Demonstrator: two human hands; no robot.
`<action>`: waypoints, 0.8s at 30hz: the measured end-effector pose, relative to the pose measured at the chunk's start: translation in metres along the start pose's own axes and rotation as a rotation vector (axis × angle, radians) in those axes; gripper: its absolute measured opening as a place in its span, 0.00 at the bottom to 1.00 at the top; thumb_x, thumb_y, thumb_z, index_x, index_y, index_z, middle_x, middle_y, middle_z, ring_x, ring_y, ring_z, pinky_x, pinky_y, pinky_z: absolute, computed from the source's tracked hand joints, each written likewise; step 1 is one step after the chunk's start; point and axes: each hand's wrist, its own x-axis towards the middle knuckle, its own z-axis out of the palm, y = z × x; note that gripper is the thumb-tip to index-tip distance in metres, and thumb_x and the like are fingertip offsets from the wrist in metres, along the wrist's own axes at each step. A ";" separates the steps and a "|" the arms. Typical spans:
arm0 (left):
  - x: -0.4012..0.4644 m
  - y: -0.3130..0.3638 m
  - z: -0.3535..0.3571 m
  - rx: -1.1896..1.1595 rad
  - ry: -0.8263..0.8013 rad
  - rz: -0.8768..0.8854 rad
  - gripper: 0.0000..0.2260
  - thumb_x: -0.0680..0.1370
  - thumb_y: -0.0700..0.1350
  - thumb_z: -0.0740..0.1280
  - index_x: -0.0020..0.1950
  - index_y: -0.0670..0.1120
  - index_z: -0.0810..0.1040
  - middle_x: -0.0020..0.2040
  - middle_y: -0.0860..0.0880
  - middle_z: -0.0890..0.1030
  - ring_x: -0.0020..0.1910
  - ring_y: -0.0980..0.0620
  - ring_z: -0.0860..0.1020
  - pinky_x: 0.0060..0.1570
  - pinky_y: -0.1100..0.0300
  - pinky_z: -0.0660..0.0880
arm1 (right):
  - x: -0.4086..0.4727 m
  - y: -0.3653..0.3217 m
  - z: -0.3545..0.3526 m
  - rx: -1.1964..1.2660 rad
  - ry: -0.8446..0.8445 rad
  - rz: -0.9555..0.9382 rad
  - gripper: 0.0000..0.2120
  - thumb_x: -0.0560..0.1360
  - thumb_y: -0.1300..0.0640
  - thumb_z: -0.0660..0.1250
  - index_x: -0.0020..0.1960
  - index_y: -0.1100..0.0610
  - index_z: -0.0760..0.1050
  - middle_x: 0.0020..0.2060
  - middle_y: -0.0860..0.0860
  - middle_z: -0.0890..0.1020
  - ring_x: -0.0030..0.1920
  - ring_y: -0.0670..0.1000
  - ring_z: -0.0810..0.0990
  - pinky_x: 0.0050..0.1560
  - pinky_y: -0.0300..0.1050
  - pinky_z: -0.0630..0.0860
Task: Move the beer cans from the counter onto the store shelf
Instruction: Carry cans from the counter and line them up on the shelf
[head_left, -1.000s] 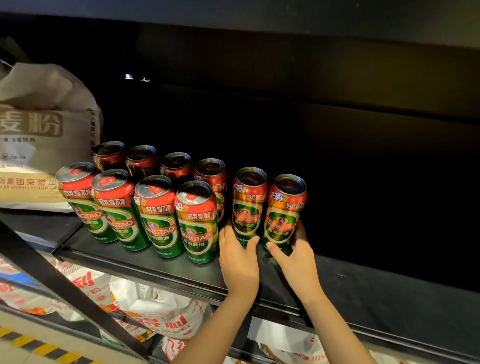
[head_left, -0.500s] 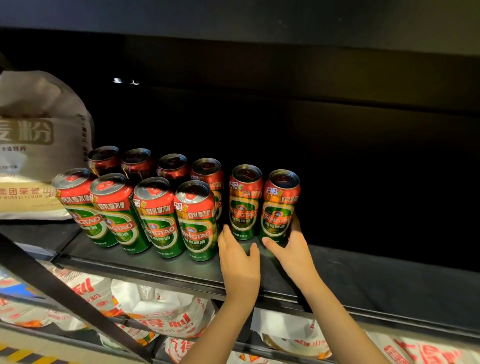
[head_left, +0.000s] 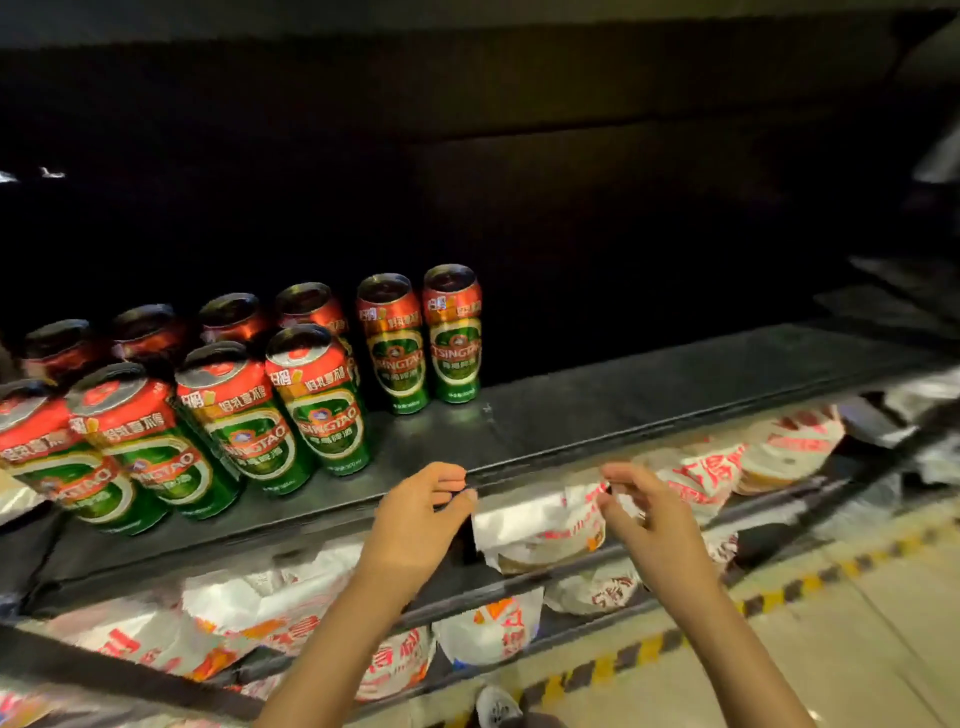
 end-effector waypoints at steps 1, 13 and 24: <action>-0.009 -0.001 0.004 -0.023 -0.048 0.017 0.08 0.76 0.41 0.67 0.54 0.47 0.77 0.50 0.48 0.81 0.52 0.51 0.79 0.57 0.56 0.74 | -0.021 0.006 -0.004 0.008 0.037 0.032 0.12 0.76 0.59 0.67 0.58 0.51 0.75 0.53 0.44 0.79 0.54 0.44 0.76 0.53 0.33 0.72; -0.177 0.040 0.164 0.034 -0.881 0.283 0.06 0.76 0.37 0.65 0.47 0.48 0.76 0.43 0.52 0.79 0.41 0.57 0.77 0.39 0.75 0.70 | -0.340 0.065 -0.055 0.120 0.617 0.649 0.10 0.74 0.61 0.68 0.52 0.48 0.76 0.49 0.42 0.80 0.53 0.44 0.78 0.48 0.31 0.70; -0.426 0.084 0.287 0.196 -1.397 0.596 0.06 0.76 0.42 0.67 0.50 0.53 0.77 0.45 0.58 0.80 0.46 0.66 0.77 0.42 0.77 0.69 | -0.628 0.060 -0.092 0.218 1.178 0.919 0.08 0.75 0.60 0.68 0.51 0.48 0.78 0.48 0.44 0.82 0.51 0.40 0.78 0.47 0.27 0.70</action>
